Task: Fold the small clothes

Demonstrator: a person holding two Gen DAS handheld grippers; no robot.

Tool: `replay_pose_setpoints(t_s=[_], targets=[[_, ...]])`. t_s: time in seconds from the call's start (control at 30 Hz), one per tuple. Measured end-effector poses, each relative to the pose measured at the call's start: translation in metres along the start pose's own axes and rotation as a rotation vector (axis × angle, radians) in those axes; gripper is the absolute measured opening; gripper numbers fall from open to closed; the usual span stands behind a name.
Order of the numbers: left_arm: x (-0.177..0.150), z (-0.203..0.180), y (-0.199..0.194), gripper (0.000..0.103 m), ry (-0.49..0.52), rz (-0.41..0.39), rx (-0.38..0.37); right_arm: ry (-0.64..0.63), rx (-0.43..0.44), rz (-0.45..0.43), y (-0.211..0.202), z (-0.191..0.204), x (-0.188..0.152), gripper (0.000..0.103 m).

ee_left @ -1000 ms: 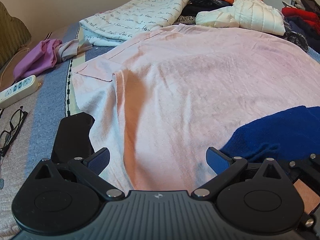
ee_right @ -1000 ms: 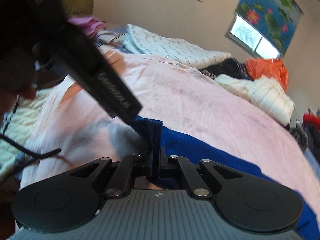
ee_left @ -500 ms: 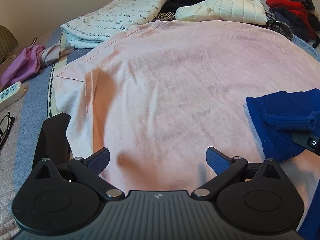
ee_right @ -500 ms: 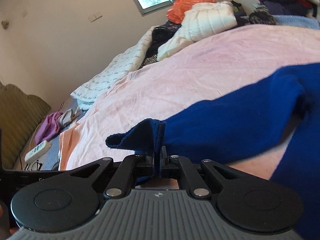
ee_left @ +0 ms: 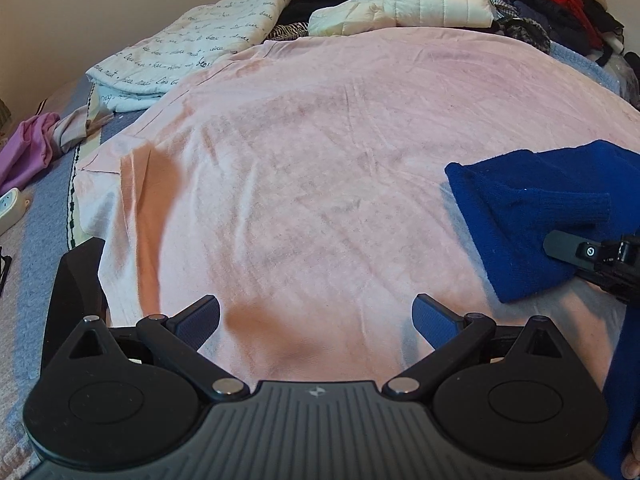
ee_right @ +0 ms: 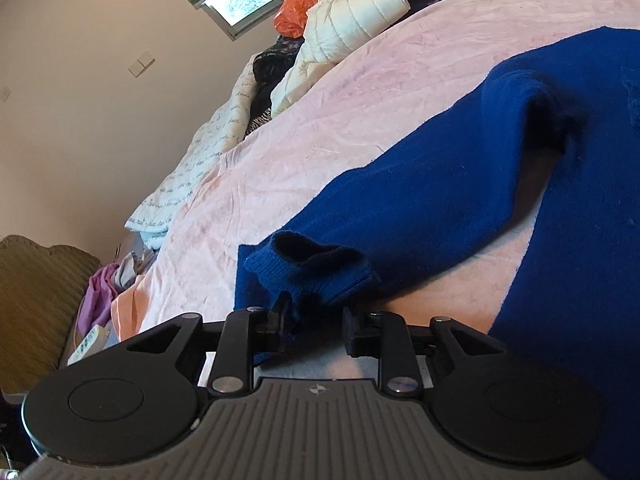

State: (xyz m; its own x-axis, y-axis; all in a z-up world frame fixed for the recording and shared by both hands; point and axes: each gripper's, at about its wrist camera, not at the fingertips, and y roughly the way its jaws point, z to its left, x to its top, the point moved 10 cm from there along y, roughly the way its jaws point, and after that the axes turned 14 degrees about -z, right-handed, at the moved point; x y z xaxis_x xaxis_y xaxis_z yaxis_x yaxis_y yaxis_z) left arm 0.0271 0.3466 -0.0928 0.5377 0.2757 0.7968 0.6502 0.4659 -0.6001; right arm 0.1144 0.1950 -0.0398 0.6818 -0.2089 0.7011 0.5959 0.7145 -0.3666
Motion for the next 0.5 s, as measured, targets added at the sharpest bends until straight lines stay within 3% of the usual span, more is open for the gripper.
replay_pose_setpoints(t_s=[0.23,0.33,0.37,0.43,0.5], targets=[[0.002,-0.008,0.0,0.103,0.017,-0.006,0.0,0.168,0.025,-0.037,0.009,-0.012,0.012,0.034],[0.001,-0.014,0.001,0.103,0.022,-0.003,-0.01,0.254,0.05,-0.052,0.014,-0.017,0.014,0.049],[0.001,-0.017,0.001,0.103,0.025,-0.003,-0.015,0.273,0.058,-0.061,0.014,-0.017,0.016,0.049],[0.0,-0.021,0.001,0.103,0.035,-0.002,-0.018,0.272,0.047,-0.065,0.016,-0.018,0.018,0.049],[-0.001,-0.025,0.001,0.103,0.041,-0.001,-0.023,0.255,0.04,-0.058,0.018,-0.016,0.02,0.038]])
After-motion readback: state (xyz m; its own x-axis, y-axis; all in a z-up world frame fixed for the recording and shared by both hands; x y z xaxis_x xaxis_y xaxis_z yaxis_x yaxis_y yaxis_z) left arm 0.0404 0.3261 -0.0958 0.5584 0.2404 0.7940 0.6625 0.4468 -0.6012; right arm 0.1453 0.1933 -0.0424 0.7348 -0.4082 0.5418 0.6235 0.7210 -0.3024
